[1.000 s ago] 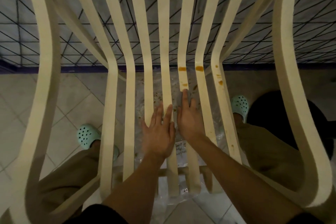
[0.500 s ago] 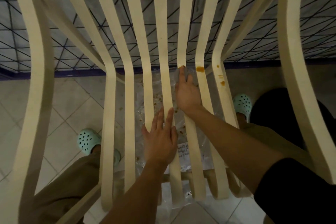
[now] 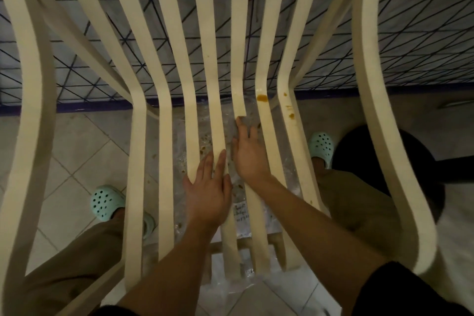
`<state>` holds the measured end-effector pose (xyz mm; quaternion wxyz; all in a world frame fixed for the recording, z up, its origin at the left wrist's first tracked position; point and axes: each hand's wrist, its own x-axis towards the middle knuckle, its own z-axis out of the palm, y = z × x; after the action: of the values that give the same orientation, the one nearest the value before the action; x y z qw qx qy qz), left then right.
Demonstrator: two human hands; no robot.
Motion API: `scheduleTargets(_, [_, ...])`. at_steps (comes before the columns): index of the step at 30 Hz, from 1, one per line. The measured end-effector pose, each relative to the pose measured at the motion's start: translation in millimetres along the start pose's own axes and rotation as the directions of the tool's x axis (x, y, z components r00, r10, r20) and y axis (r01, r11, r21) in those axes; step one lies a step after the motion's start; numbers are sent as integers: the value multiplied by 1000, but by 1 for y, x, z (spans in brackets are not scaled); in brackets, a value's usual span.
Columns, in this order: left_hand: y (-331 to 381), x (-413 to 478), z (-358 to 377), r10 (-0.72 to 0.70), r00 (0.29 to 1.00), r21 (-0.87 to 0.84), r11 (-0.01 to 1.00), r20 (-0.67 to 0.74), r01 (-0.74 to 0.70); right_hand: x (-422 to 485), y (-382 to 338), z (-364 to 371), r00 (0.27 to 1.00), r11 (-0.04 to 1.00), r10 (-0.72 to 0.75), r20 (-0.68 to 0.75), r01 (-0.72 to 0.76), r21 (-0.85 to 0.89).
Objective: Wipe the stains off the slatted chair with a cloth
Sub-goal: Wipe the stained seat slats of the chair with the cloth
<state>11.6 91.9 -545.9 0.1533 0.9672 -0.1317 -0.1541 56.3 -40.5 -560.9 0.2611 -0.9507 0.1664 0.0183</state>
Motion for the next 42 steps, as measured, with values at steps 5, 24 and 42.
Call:
scheduleTargets(5, [1,0,4,20,1000,35,999,-15,-19,-72,13,-3,998,990,33,44,-38,137])
scheduleTargets(24, [5,-2,-2,12,1000,17,1000,-13,-12,-94,9,-110,978,837,130,-164,-20,546])
scheduleTargets(42, [1,-2,1,32,999,36,999,-45,-30,-172,11,-27,982,889,156,104,-185,418])
